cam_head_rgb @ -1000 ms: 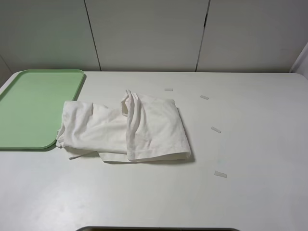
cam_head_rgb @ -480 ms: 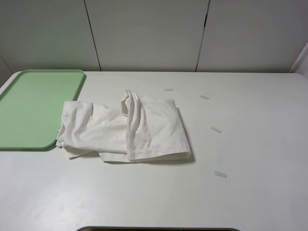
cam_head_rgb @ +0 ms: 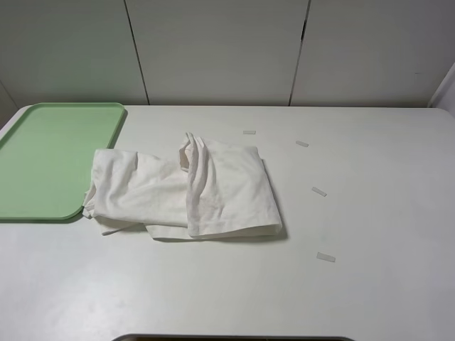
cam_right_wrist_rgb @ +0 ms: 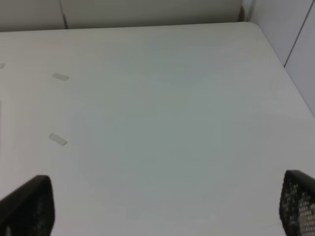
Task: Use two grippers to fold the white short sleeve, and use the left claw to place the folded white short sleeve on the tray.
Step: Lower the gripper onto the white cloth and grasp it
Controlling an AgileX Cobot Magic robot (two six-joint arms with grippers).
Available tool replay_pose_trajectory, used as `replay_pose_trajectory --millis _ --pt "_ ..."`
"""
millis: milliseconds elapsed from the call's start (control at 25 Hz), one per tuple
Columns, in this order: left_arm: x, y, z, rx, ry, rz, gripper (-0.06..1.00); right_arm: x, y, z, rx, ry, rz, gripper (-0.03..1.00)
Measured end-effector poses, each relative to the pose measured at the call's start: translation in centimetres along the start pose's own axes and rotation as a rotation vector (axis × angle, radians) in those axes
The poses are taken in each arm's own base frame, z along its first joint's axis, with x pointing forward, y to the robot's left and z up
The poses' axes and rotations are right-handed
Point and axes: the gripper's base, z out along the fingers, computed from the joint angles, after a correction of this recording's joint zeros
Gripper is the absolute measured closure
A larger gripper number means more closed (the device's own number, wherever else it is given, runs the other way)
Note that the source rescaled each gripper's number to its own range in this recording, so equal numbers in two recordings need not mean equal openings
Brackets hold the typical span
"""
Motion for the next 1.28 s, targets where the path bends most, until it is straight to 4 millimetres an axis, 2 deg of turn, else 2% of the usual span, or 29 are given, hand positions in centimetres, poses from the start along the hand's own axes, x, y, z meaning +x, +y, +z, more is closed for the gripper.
replay_pose_trajectory --millis 280,480,640,840,920,960,1080,1120,1280 --pt "0.0 -0.1 0.0 0.008 -0.001 -0.003 -0.06 0.0 0.0 0.0 0.000 0.000 0.000 -0.03" --pt "-1.0 -1.2 0.8 0.139 0.044 -0.066 -0.05 0.0 0.0 0.0 0.000 0.000 0.000 -0.03" --pt "-4.3 -2.4 3.6 0.307 0.137 -0.199 -0.05 0.0 0.0 0.0 0.000 0.000 0.000 -0.03" --pt "-6.5 -2.8 7.5 0.385 0.241 -0.251 -0.04 0.0 0.0 0.0 0.000 0.000 0.000 -0.03" --pt "-7.2 -2.8 10.3 0.406 0.319 -0.292 -0.04 0.0 0.0 0.0 0.000 0.000 0.000 -0.03" --pt "-7.2 -2.8 10.3 0.406 0.319 -0.292 -0.04 0.0 0.0 0.0 0.000 0.000 0.000 -0.03" --pt "-7.6 -2.9 13.4 0.421 0.382 -0.343 -0.03 0.0 0.0 0.0 0.000 0.000 0.000 -0.03" --pt "-7.6 -2.9 15.0 0.424 0.410 -0.363 -0.03 0.0 0.0 0.0 0.000 0.000 0.000 -0.03" --pt "-7.4 -2.4 18.3 0.377 0.433 -0.394 -0.02 0.0 0.0 0.0 0.000 0.000 0.000 -0.03"
